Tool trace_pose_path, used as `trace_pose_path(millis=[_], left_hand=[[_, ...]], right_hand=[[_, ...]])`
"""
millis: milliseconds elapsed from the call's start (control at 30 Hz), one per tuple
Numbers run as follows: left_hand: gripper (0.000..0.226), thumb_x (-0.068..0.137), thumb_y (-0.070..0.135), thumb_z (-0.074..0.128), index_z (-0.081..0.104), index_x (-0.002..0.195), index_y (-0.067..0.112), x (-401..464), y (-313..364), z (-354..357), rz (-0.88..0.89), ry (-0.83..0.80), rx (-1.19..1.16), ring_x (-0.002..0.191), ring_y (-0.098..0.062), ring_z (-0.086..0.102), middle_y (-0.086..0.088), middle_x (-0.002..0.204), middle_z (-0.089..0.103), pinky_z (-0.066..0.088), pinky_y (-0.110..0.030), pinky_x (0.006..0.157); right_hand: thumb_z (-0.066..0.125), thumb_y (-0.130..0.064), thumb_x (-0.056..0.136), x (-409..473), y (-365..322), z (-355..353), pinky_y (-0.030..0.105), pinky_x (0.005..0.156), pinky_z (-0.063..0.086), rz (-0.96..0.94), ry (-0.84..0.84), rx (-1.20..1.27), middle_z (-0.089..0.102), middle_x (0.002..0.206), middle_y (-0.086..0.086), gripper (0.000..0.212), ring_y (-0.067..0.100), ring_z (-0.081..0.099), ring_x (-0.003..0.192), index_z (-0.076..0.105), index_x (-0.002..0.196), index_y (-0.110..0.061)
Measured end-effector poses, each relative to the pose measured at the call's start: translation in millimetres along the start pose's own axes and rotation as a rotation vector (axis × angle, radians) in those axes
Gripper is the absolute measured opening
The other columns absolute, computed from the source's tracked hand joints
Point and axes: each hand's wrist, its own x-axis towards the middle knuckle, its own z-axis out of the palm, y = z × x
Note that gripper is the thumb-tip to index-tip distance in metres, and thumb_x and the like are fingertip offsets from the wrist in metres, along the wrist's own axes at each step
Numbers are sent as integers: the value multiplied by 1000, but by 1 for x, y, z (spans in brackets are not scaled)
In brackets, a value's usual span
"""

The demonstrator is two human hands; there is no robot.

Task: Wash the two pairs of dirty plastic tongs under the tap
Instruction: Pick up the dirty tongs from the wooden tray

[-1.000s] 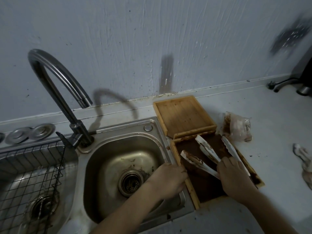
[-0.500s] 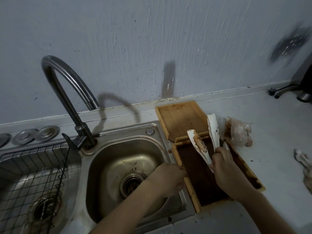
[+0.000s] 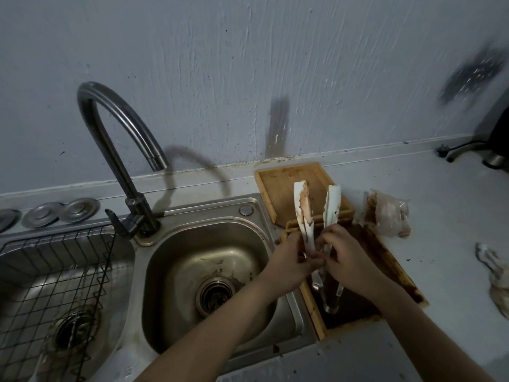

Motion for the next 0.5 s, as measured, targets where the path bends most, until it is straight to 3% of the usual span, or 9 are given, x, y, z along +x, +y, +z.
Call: trace_pose_path(millis=[133,267,333,400,500], left_hand=[[31,84,14,65,50,110,9,2,-4,4,-1,6,11,95,-22,65,-7,103,63,56,-42,83],[19,89,8,57,49,106,10,2,-4,10,-25,34,-53,98,-25,65,-6,104,61,59,-40,78],[16,90,8,57,47,100,14,3,-6,11,-43,53,-49,100,-27,65,-9,106,62,59,-42,79],[16,89,9,58,47,99,15,5,-11,11,-56,58,-34,98,-27,66,-12,108,64,58,-46,80],[16,88,10,59,47,97,12,5,-16,12,-77,65,7,95,-28,66,-14,105,63,56,-50,80]], right_hand=[[66,-17,82,-7,-1,2,17,82,44,5,29,43,52,99,-5,7,3,53,92,60,84,-15],[54,-9,90,-17,-1,13,10,76,45,13,183,64,55,98,-7,16,-2,55,88,58,105,-12],[53,-12,90,-21,1,16,9,71,43,52,264,-31,54,93,-7,13,0,53,80,60,101,-14],[59,-25,86,-23,6,14,15,69,45,124,182,-199,56,85,-9,7,3,52,77,60,90,-19],[61,-40,81,-30,11,12,29,69,55,246,-162,-299,62,73,-8,15,6,57,72,62,78,-25]])
